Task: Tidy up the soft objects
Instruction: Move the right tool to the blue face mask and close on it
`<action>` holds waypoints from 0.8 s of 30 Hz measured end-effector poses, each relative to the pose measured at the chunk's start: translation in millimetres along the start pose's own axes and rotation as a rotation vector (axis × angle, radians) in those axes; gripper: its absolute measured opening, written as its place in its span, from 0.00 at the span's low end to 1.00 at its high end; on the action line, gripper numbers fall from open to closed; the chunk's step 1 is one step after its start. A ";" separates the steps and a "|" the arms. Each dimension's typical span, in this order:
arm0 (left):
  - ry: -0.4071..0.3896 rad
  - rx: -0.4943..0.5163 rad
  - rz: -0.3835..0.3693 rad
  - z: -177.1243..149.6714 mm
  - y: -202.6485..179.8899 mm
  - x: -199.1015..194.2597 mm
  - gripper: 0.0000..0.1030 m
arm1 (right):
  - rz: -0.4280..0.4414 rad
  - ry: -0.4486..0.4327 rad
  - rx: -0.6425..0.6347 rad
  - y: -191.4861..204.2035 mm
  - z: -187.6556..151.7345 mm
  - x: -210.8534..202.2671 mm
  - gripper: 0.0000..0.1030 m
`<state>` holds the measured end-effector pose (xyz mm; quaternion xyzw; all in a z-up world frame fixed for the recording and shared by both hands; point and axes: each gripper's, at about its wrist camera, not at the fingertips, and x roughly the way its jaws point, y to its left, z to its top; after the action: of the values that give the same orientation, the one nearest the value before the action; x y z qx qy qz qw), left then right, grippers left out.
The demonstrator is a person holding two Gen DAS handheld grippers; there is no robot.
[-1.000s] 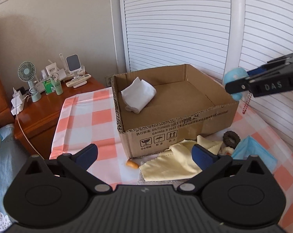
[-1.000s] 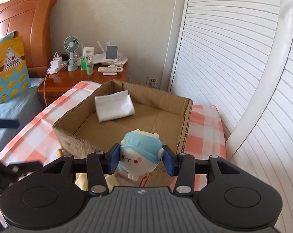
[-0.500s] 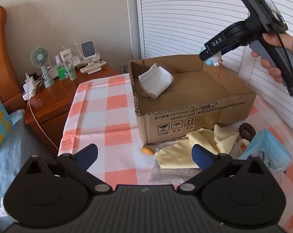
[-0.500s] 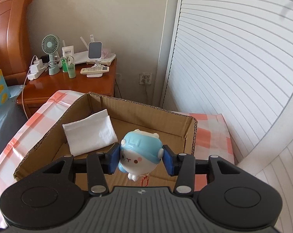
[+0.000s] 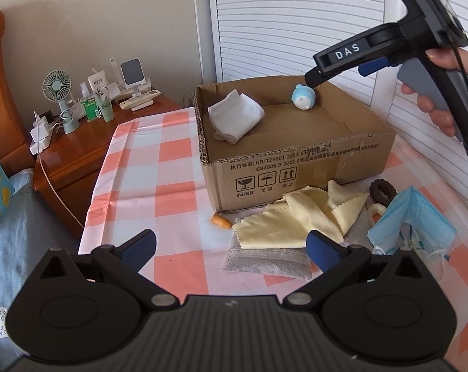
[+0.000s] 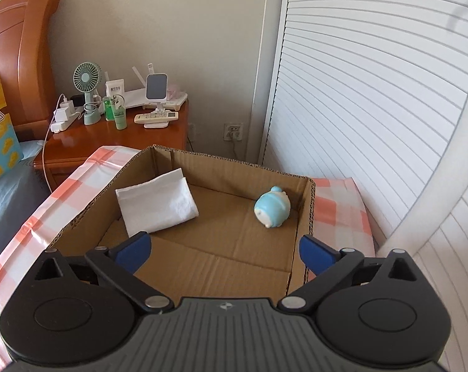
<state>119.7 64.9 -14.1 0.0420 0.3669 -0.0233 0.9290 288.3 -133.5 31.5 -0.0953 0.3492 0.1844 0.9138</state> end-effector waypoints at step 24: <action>0.035 0.015 -0.007 -19.9 -2.1 -1.6 1.00 | 0.211 0.103 -0.092 52.0 -152.3 -90.7 1.00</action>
<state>104.8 64.7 -27.5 0.0481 0.3833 -0.0285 0.9219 113.1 -156.6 -22.2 -0.1090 0.3948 0.2902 0.8649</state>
